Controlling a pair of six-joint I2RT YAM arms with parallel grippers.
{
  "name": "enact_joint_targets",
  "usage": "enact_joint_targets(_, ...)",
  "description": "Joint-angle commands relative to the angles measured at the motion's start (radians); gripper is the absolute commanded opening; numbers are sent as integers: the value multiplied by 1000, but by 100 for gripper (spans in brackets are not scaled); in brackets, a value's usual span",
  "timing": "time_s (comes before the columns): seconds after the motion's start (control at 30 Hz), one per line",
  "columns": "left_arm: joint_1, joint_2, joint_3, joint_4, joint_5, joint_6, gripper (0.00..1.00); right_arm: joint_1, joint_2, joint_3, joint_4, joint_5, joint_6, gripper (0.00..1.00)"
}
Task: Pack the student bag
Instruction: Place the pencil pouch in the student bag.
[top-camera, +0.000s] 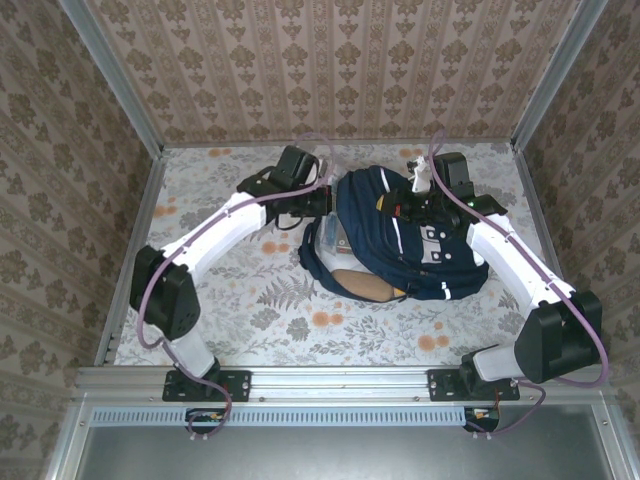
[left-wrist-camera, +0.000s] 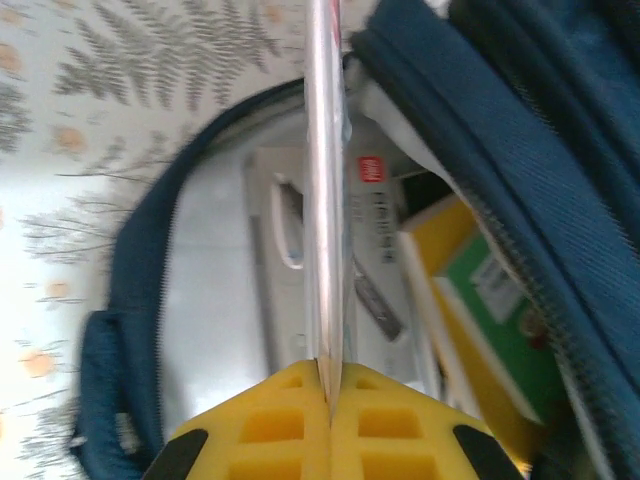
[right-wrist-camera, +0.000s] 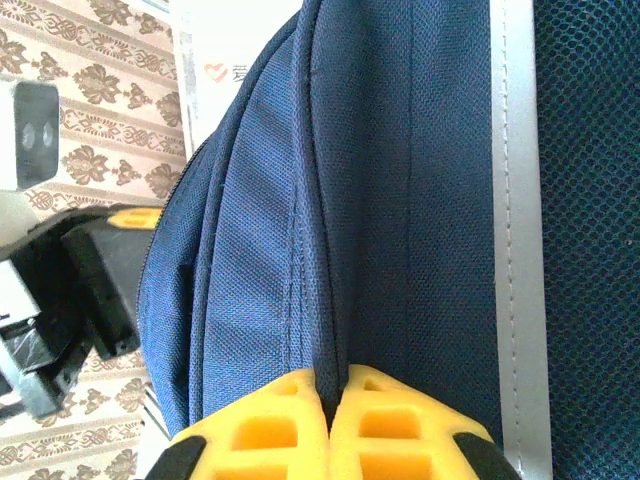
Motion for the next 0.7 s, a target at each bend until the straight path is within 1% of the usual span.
enact_joint_targets(0.0,2,2,-127,249,186,-185,0,-2,-52,9,98,-62,18,3)
enact_joint_targets(0.03,2,3,-166,320,215,-227,0,-1,-52,9,100,-63,20,3)
enact_joint_targets(0.13,-3,15,-265,513,260,-345,0,-2,-53,8,102,-64,22,3)
enact_joint_targets(0.3,-25,90,-330,731,312,-468,0,-1,-56,3,101,-65,22,3)
enact_joint_targets(0.4,-47,127,-344,815,314,-514,0,-1,-57,3,98,-65,21,3)
enact_joint_targets(0.47,-65,143,-328,791,304,-500,2,-1,-56,1,98,-64,20,3)
enact_joint_targets(0.57,-87,169,-287,703,286,-450,11,-2,-53,1,96,-67,18,3)
enact_joint_targets(0.6,-93,171,-275,655,273,-429,16,-1,-52,1,94,-67,16,3)
enact_joint_targets(0.63,-97,170,-268,618,259,-412,25,-1,-51,1,93,-65,13,3)
enact_joint_targets(0.67,-97,163,-264,584,249,-393,38,-1,-52,3,91,-64,11,3)
